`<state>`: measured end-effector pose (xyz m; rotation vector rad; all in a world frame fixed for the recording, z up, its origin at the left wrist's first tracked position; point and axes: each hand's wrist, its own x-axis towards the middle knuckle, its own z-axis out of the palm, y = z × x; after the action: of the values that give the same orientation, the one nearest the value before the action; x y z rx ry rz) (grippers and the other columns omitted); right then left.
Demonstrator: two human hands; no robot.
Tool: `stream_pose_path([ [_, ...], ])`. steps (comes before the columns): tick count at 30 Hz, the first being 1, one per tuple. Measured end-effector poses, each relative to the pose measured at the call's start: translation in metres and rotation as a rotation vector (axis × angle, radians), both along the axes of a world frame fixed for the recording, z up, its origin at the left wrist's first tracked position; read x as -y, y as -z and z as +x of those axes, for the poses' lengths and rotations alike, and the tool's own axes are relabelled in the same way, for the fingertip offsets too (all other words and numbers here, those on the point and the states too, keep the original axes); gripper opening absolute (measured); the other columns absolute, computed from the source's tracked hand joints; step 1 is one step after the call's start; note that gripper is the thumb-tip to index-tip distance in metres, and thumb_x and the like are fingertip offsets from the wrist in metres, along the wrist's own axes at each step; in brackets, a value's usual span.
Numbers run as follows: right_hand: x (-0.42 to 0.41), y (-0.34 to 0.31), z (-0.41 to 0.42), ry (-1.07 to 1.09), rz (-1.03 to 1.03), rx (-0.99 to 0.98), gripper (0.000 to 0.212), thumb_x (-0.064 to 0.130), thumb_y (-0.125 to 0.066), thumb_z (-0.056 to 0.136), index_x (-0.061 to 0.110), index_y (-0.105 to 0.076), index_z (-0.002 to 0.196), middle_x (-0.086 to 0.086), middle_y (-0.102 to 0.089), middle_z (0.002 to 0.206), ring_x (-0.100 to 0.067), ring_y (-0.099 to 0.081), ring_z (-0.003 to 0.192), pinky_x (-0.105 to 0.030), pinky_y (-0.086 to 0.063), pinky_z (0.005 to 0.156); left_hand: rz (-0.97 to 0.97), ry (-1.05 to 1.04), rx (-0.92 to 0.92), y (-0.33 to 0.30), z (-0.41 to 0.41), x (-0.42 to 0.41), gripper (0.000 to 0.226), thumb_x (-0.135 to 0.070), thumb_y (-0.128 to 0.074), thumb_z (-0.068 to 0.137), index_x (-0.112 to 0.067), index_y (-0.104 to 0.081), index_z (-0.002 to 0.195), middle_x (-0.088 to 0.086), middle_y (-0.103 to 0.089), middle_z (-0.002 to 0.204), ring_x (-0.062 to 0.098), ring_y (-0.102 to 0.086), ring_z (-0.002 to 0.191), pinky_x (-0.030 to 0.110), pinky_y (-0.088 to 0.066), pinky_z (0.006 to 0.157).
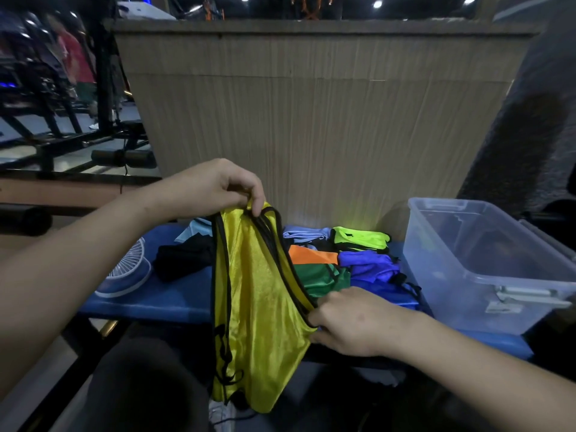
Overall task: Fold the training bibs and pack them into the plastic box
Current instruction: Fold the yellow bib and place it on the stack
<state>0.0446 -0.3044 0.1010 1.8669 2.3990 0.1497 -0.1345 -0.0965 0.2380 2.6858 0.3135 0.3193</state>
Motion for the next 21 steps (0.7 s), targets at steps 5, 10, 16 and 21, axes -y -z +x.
stream_pose_path([
  [5,-0.001,0.002,0.003,0.035,0.013,-0.006,0.027,0.038,-0.052,0.098,0.012,-0.060,0.100,-0.012,-0.065,0.099,-0.037,-0.062,0.096,-0.039,-0.040,0.071,0.027,-0.037,0.022,-0.001,-0.003,0.000,0.036,-0.007,-0.061,0.093,-0.041,-0.071,0.086,-0.011,-0.069,0.090,0.010,-0.065,0.085,0.044,-0.052,0.076],
  [10,-0.001,-0.002,0.003,0.028,0.132,0.012,0.027,0.043,-0.067,0.089,0.017,-0.057,0.090,-0.007,-0.068,0.086,-0.034,-0.065,0.085,-0.034,-0.035,0.062,0.032,-0.065,0.044,-0.002,-0.005,0.004,0.028,-0.006,-0.061,0.095,-0.032,-0.071,0.094,-0.028,-0.060,0.074,-0.006,-0.054,0.063,0.019,-0.037,0.064],
  [16,0.000,0.000,0.013,0.065,0.327,-0.057,0.046,0.049,-0.087,0.064,0.025,-0.053,0.086,0.007,-0.062,0.061,-0.025,-0.063,0.056,-0.027,-0.032,0.046,0.050,-0.083,0.113,-0.004,-0.009,0.001,0.022,-0.006,-0.063,0.095,-0.026,-0.072,0.099,-0.029,-0.060,0.071,-0.006,-0.053,0.061,0.007,-0.040,0.059],
  [21,0.002,-0.009,0.015,0.226,0.146,-0.233,0.042,0.044,-0.076,0.083,0.025,-0.050,0.110,-0.002,-0.065,0.086,-0.028,-0.063,0.088,-0.032,-0.036,0.066,0.033,-0.082,0.097,-0.003,-0.012,-0.004,0.023,-0.005,-0.062,0.095,-0.026,-0.072,0.099,-0.027,-0.060,0.074,-0.005,-0.054,0.063,0.009,-0.041,0.060],
])
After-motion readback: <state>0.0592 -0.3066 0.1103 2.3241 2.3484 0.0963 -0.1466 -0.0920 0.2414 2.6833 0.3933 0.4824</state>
